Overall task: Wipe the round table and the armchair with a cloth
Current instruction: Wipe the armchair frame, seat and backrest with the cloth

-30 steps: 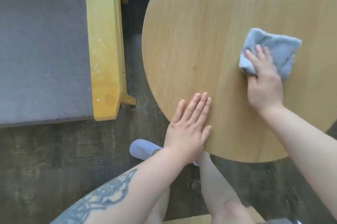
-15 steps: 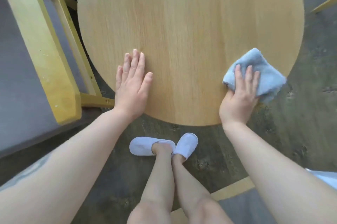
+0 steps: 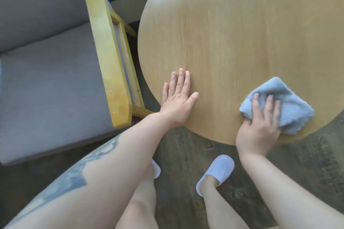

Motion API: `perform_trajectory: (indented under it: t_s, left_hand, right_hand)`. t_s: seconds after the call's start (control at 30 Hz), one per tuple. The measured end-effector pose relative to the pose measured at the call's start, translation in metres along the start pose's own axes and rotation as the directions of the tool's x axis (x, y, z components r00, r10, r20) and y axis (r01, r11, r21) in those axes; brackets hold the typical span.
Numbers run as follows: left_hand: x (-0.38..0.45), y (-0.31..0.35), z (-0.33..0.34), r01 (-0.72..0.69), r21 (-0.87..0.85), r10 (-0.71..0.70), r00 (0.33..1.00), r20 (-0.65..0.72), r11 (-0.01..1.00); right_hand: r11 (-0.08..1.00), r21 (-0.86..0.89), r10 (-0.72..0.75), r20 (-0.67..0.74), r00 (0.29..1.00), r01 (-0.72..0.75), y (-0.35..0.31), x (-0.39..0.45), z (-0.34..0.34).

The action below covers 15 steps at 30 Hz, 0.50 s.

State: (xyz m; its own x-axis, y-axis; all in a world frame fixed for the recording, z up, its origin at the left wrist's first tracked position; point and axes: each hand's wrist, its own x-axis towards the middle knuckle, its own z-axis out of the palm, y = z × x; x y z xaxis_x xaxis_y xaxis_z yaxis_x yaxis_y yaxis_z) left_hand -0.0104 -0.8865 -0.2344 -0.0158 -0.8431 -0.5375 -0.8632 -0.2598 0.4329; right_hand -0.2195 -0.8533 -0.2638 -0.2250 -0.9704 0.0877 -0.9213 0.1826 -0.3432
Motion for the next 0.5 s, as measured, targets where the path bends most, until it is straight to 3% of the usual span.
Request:
perform_trajectory:
  t_s: [0.07, 0.17, 0.23, 0.3, 0.37, 0.43, 0.5]
  left_hand:
    - [0.001, -0.001, 0.0, -0.003, -0.011, 0.003, 1.0, 0.015, 1.0]
    - [-0.001, -0.007, -0.01, -0.069, -0.096, 0.073, 0.997, 0.036, 0.993]
    - [-0.002, -0.017, -0.025, -0.149, -0.104, 0.156, 0.986, 0.063, 0.983]
    - [-0.007, -0.035, -0.046, -0.234, -0.012, 0.234, 0.968, 0.096, 0.972]
    - [-0.016, -0.064, -0.065, -0.333, 0.159, 0.319, 0.942, 0.107, 0.93]
    - [-0.029, -0.102, -0.077, -0.467, 0.304, 0.443, 0.884, 0.149, 0.83]
    - [-0.044, -0.145, -0.079, -0.607, 0.396, 0.562, 0.792, 0.239, 0.689]
  right_hand:
    - [0.992, 0.033, -0.123, 0.032, 0.992, 0.122, -0.047, -0.033, 0.018]
    - [0.889, 0.171, -0.449, 0.137, 0.883, 0.426, -0.096, -0.045, 0.029]
    - [0.86, 0.213, -0.497, 0.148, 0.855, 0.463, -0.096, -0.028, 0.029]
    - [0.918, 0.189, -0.377, 0.14, 0.916, 0.349, -0.084, -0.015, 0.02]
    - [0.981, 0.192, -0.055, 0.104, 0.993, 0.034, -0.078, -0.011, 0.007]
    - [0.92, 0.287, 0.274, 0.014, 0.962, -0.267, -0.093, -0.019, -0.006]
    - [0.851, 0.384, 0.406, -0.049, 0.912, -0.358, -0.128, -0.038, -0.01]
